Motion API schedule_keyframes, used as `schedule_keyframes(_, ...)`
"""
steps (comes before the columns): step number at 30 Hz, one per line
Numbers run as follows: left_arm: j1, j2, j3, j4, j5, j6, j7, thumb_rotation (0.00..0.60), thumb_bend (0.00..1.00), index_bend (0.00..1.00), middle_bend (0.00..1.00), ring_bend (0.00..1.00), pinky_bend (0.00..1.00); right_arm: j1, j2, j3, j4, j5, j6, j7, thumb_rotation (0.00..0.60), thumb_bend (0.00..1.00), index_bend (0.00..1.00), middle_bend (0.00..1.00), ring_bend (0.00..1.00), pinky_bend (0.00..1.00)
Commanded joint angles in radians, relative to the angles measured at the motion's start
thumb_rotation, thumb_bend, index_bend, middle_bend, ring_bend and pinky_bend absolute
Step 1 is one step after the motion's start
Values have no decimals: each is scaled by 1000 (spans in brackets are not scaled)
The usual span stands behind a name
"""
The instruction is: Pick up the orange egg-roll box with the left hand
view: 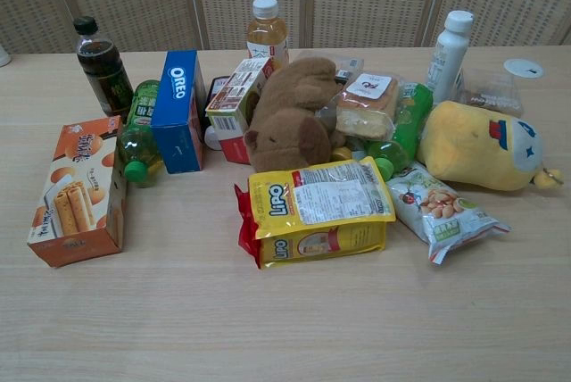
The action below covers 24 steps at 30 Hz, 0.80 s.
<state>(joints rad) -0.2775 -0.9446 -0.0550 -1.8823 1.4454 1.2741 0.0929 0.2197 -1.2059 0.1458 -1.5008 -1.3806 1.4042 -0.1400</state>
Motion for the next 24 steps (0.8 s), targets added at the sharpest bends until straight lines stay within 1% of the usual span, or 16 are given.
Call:
schedule_keyframes(1, -4, 0, -1, 3, -1, -7, -5, 515, 285, 0, 0, 0, 0, 1, -1, 1, -2, -1, 0, -3, 352, 0, 0, 12, 0, 0)
schedule_keyframes(6, -23, 1, 2, 13, 1, -43, -12, 515, 284, 0, 0, 0, 0, 1, -1, 3, -13, -6, 6, -8, 356, 0, 0, 12, 0, 0)
schedule_keyframes(8, -41, 9, 5, 22, 8, -76, -17, 517, 284, 0, 0, 0, 0, -1, 3, 4, -22, -7, 11, -12, 355, 0, 0, 12, 0, 0)
schedule_keyframes(12, -90, 38, 13, 30, 37, -159, -19, 511, 284, 0, 0, 0, 0, -5, 10, 7, -41, -5, 20, -28, 354, 0, 0, 12, 0, 0)
schedule_keyframes(17, -172, 65, 54, 55, 93, -324, 7, 510, 285, 0, 0, 0, 0, -3, 13, 13, -66, 4, 21, -61, 352, 0, 0, 12, 0, 0)
schedule_keyframes(20, -215, 57, 72, 76, 111, -407, 62, 511, 284, 0, 0, 0, 0, -1, 15, 16, -84, 6, 24, -82, 352, 0, 0, 12, 0, 0)
schedule_keyframes(24, -239, 11, 72, 102, 106, -433, 81, 511, 282, 0, 0, 0, 0, -8, 22, 16, -103, 11, 33, -104, 353, 0, 0, 12, 0, 0)
